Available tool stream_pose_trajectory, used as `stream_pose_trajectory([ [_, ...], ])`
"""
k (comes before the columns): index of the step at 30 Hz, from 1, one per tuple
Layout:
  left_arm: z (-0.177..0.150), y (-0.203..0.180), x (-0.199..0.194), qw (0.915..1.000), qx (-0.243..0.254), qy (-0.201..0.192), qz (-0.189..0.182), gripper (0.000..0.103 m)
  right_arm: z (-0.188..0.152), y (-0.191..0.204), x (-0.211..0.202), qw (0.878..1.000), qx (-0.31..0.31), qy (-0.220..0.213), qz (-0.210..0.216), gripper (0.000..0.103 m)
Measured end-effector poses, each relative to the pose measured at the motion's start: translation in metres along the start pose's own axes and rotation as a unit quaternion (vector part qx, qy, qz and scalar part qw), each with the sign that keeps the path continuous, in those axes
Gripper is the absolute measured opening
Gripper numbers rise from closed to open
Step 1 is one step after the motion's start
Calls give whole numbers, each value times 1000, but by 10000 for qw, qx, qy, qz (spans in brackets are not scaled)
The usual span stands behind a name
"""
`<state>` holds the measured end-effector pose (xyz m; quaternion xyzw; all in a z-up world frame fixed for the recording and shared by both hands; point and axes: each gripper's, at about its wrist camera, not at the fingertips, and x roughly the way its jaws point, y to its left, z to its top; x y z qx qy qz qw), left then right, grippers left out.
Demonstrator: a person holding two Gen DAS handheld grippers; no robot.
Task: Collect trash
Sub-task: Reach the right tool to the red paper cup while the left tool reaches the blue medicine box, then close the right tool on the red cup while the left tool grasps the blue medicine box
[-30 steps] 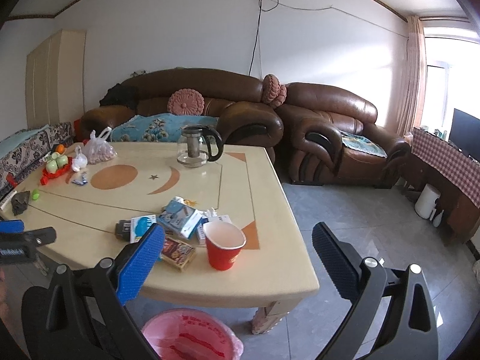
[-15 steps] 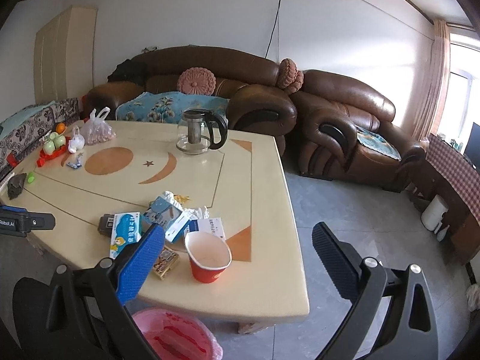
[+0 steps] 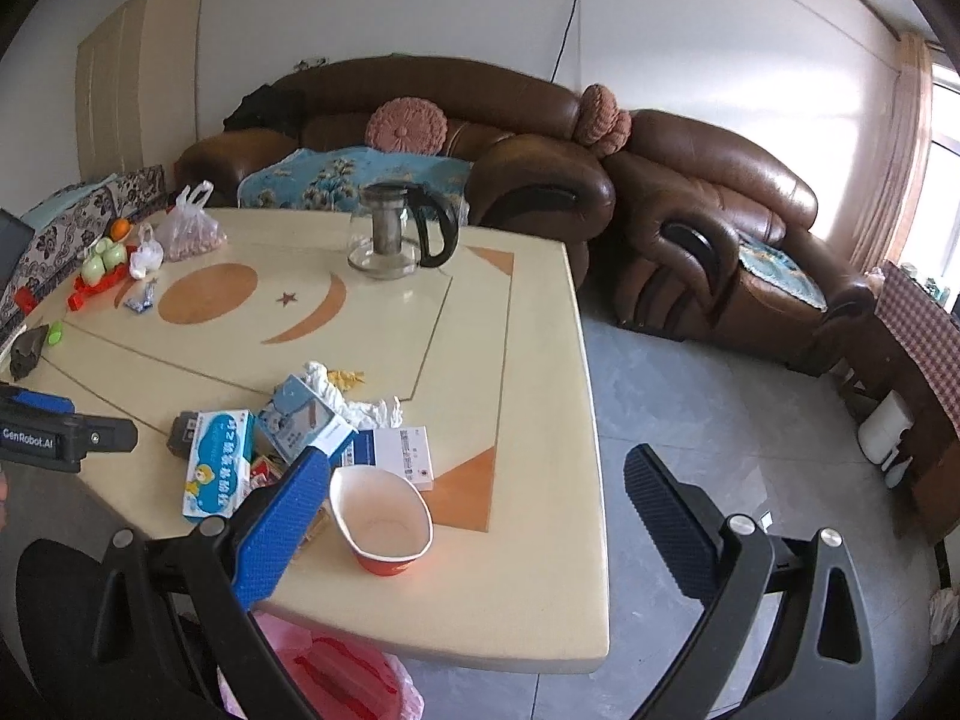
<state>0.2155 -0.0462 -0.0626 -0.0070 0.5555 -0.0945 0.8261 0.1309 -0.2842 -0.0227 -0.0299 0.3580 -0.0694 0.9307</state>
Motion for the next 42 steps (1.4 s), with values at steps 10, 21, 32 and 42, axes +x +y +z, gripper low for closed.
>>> stream_pose_trajectory([
  [10,8,-5,57,9986,-152,501,121,98,-12,-3,51,9984,-148,500,225,96],
  [21,19,-8,103,9956,-287,881,153,98,-25,-11,109,9922,-130,1141,487,96],
  [32,26,-6,139,9916,-428,1197,245,98,-33,-9,152,9852,-46,1530,777,93],
  [42,33,3,157,9895,-497,1339,212,98,-38,5,176,9757,-99,1884,1114,61],
])
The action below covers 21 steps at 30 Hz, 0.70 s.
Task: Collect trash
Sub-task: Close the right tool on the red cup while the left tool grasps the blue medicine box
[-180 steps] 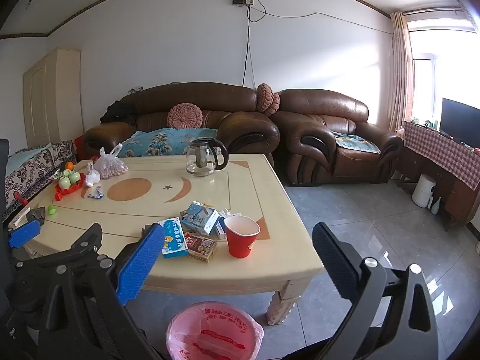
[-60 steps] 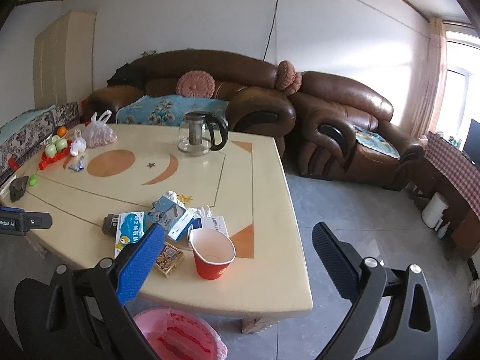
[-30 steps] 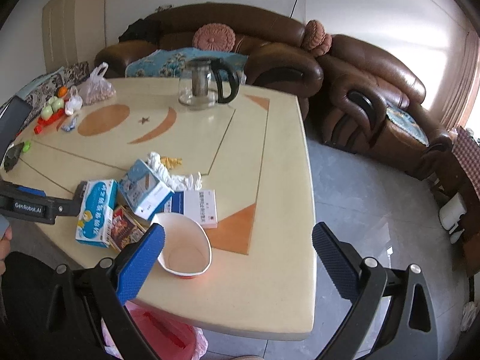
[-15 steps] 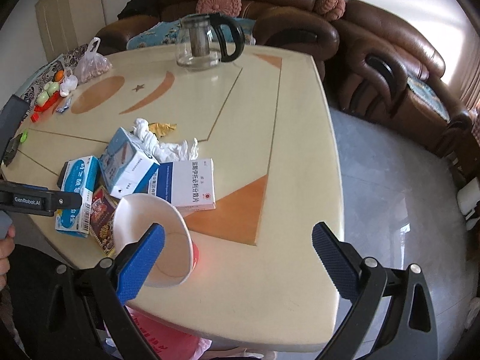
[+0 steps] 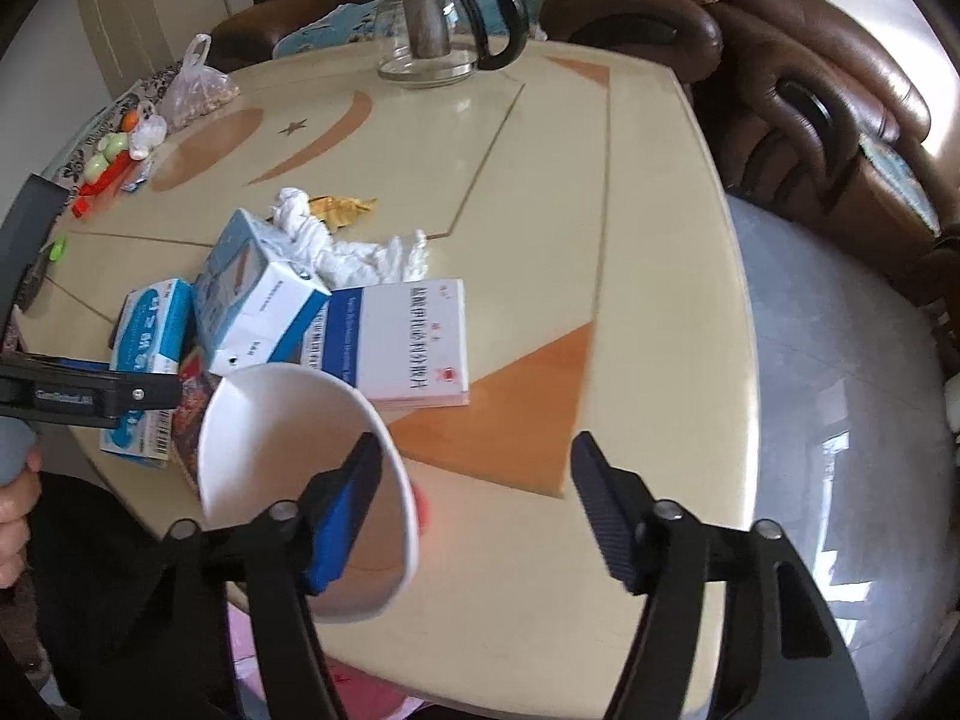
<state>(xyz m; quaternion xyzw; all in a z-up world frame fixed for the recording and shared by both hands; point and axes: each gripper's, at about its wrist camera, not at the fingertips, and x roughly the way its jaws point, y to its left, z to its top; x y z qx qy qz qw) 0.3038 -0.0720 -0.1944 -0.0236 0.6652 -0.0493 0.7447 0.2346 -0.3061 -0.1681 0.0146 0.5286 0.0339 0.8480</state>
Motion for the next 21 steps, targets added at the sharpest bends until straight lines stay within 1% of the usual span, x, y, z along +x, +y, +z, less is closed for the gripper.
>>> stream_pose_trajectory([
  [1,1,3,2,10000,-17,9,-19,98,0,1,1,10000,13,14,50,60],
  [4,3,6,5,9999,-52,30,-83,97,1,2,3,9996,95,75,261,47],
  [7,5,5,8,9999,-50,47,-101,97,0,0,3,9993,164,104,325,46],
  [9,7,7,10,9999,-57,45,-127,97,-1,-3,4,9989,226,127,379,44],
  [11,4,11,16,9998,-56,41,-208,89,-2,-5,4,9980,315,138,538,25],
  [12,4,14,17,9994,-93,57,-314,88,-1,-5,4,9976,334,153,582,22],
  [14,1,18,20,9989,-138,58,-435,79,-1,-2,2,9979,297,142,555,13],
  [15,0,19,19,9989,-129,46,-442,77,-2,0,1,9984,238,138,493,12],
  [17,-1,19,18,9988,-92,17,-471,67,-4,5,-1,9989,166,120,416,9],
  [19,-3,19,16,9988,-92,-10,-478,63,-6,8,-5,9994,134,51,311,7],
  [21,-4,20,14,9989,-135,-24,-454,63,-7,9,-9,9998,74,-20,158,7],
])
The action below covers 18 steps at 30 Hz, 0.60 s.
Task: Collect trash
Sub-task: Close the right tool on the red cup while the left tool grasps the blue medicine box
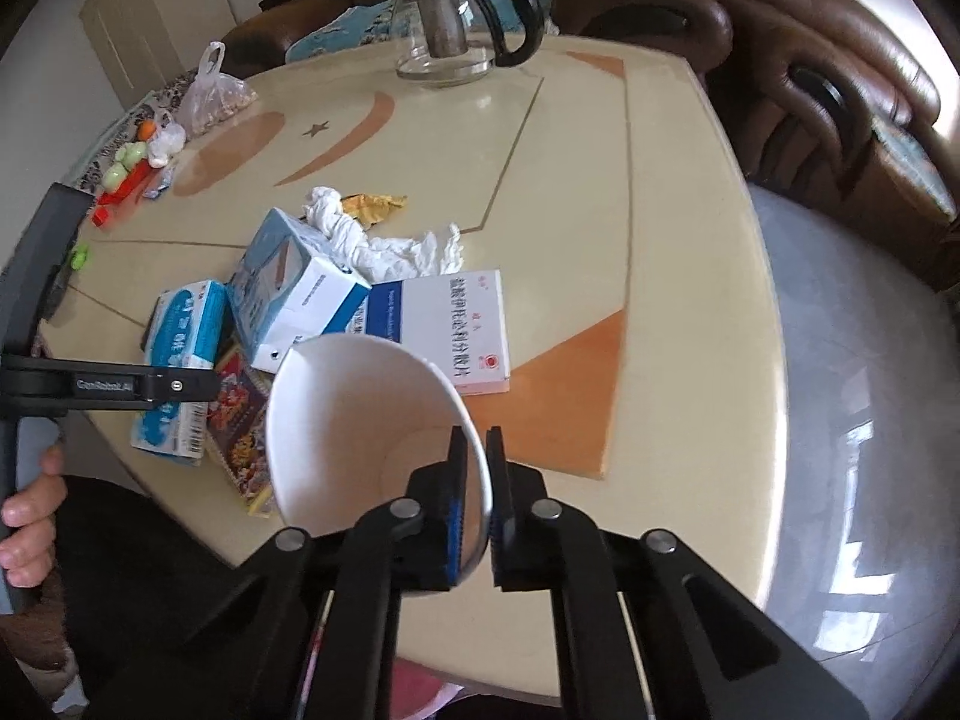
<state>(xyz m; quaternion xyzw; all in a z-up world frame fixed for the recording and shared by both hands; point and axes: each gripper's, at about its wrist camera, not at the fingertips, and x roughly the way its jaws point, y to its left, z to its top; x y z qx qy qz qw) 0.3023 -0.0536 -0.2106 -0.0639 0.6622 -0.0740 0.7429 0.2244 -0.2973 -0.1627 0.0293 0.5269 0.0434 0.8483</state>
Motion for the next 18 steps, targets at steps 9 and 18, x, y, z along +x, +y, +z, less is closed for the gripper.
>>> stream_pose_trajectory([
  [9,-12,18,-23,9995,17,-312,35,62,-3,12,-18,9995,-111,-210,-204,7],
  [18,-26,25,-42,9984,216,-526,-23,61,-4,25,-37,9984,-179,-396,-348,7],
])
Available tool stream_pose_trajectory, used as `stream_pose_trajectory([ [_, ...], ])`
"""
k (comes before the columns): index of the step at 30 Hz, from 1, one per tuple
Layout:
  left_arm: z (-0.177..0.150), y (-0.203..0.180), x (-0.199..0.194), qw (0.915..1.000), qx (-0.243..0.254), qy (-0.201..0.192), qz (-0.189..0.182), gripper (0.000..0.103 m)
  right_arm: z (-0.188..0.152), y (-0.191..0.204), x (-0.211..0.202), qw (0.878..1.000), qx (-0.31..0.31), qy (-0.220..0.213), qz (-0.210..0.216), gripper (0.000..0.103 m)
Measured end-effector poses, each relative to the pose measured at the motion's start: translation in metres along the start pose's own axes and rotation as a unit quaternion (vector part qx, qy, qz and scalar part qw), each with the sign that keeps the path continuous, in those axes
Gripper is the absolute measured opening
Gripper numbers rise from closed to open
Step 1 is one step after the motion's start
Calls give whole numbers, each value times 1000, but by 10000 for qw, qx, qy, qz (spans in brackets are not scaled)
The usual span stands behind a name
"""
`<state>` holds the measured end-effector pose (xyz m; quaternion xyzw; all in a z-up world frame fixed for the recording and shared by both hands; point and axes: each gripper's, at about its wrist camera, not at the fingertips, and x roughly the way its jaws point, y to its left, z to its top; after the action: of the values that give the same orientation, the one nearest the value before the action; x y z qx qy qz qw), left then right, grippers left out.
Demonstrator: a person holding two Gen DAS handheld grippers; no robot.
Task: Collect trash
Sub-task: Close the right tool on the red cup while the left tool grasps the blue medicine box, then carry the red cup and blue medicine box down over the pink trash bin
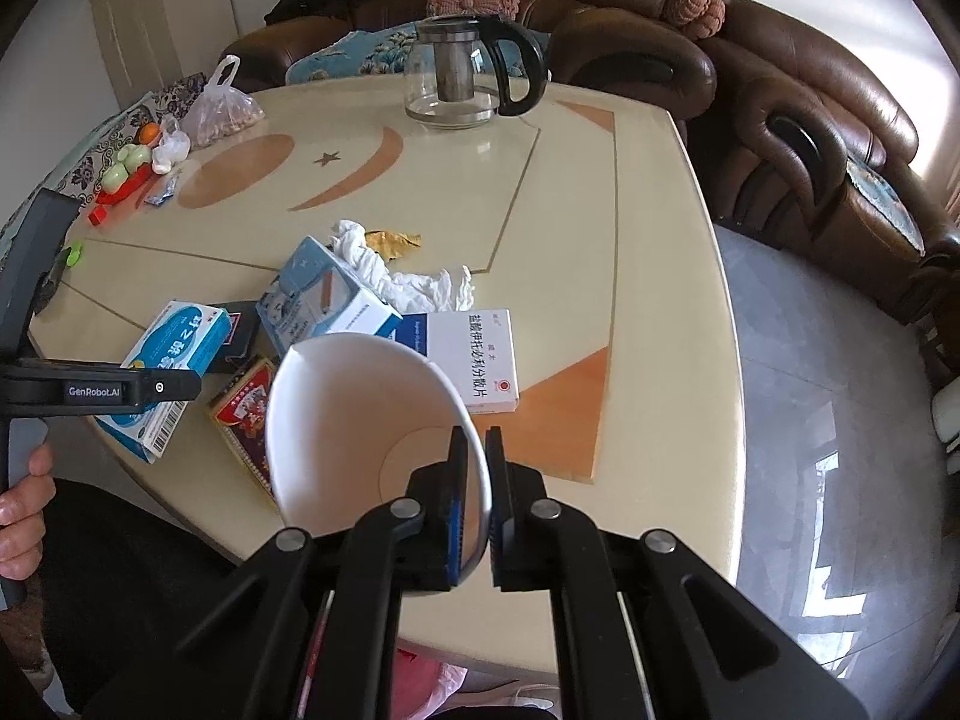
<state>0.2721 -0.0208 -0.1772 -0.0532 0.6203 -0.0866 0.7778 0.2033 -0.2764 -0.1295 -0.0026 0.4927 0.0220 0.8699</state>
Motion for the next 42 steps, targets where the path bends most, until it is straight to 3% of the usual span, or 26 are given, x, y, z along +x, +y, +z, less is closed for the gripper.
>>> stream_pose_trajectory([
  [8,-5,-9,-23,9996,176,-192,-60,60,0,7,-8,10000,6,-47,51,7],
  [19,-22,-21,-73,9951,615,-774,58,60,1,21,-47,9994,-92,-324,5,7],
  [33,-84,-35,-137,9834,1215,-1351,-32,60,-37,66,-133,9960,-279,-844,-49,7],
  [42,-127,-35,-153,9779,1500,-1454,-80,61,-74,94,-168,9946,-407,-952,-25,7],
])
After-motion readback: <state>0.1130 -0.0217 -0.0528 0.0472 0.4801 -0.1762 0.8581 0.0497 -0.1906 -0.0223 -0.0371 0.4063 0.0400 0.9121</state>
